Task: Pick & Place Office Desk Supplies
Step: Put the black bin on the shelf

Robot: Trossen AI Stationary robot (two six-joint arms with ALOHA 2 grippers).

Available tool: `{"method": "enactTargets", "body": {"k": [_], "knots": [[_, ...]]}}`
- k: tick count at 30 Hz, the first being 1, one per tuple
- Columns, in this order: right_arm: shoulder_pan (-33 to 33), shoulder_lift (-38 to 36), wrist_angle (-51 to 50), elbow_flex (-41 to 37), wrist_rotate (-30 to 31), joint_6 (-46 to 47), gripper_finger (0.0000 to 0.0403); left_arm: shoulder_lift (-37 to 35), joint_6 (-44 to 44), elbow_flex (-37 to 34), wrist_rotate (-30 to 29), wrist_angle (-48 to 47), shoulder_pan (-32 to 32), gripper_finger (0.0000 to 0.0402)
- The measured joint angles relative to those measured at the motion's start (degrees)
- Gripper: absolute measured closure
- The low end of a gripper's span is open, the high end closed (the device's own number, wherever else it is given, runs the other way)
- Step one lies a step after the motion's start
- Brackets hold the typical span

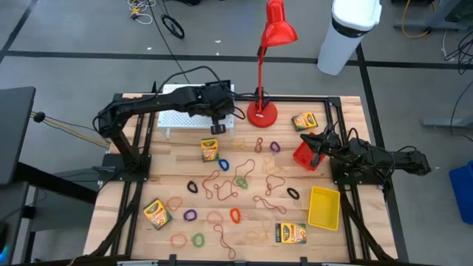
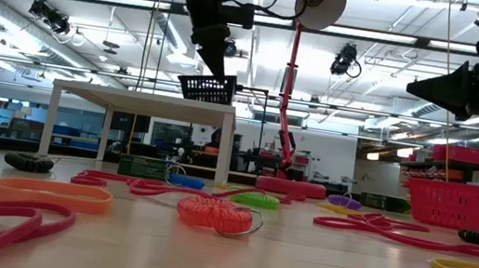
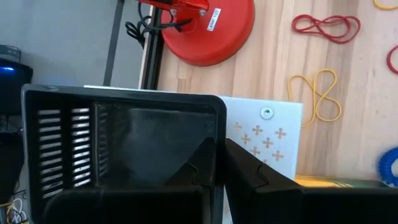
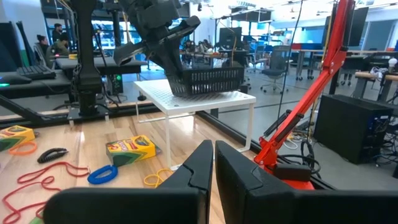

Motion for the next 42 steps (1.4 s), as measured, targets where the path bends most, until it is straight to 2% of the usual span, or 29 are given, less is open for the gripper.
{"method": "enactTargets", "body": {"k": [17, 29, 37, 42], "knots": [[0.02, 0.00, 0.00, 0.00, -0.02, 0.00, 0.0375, 0.12, 1.04, -0.04, 1.71, -0.15, -0.13, 0.0380], [0.00, 0.00, 0.00, 0.00, -0.02, 0.00, 0.0375, 0.12, 0.76, -0.13, 1.27, 0.21, -0.17, 0.0344], [0.01, 0.00, 0.01, 0.02, -0.02, -0.01, 0.0375, 0.12, 1.95, -0.12, -1.25, 0.32, -1.63, 0.0343], [0.01, 0.00, 0.00, 0.02, -0.02, -0.01, 0.0375, 0.12, 2.24, -0.13, -0.78, 0.32, -1.64, 0.0350]]}}
